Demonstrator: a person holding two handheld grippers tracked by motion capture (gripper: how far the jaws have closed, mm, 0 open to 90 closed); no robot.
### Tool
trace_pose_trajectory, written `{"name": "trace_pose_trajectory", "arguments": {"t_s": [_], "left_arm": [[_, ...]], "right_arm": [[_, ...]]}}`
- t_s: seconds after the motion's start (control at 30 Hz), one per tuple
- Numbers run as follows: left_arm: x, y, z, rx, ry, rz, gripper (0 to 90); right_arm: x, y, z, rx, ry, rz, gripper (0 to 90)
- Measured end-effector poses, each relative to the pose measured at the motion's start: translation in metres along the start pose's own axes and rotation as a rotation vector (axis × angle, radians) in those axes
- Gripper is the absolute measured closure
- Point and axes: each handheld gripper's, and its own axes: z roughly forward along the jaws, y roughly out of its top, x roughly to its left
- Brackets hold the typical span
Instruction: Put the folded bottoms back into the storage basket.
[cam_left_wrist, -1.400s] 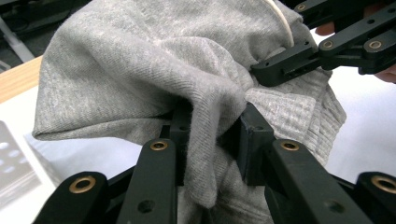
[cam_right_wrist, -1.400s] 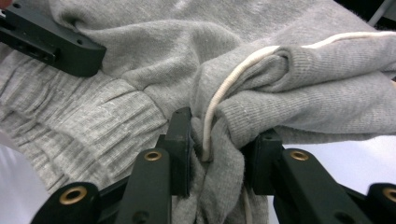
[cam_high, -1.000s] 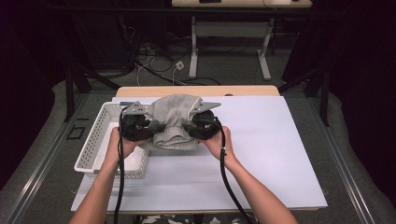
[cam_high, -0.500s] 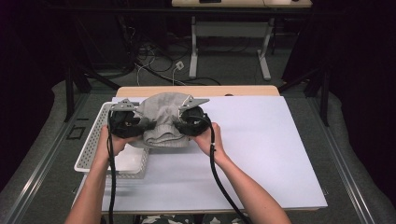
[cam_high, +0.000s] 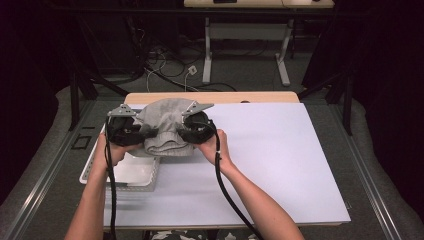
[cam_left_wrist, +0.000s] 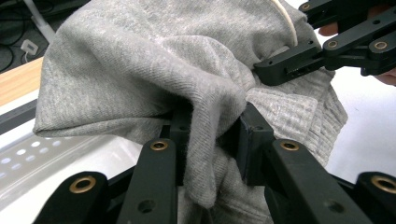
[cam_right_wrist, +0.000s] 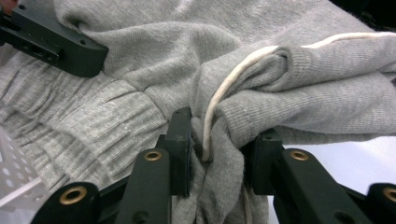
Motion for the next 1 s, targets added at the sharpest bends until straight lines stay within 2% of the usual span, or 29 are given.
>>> {"name": "trace_pose_trajectory", "arguments": {"t_s": [0.57,1.0], "left_arm": [[0.012,-0.004,-0.015,0.014,0.040,-0.023,71.8],[0.017,-0.006,-0.022,0.029,0.065,-0.027,71.7]], "right_arm": [[0.014,0.013,0.014,-0.006,0.012,-0.005,66.4],[0.021,0.016,0.022,-0.013,0.021,0.007,66.4]]}}
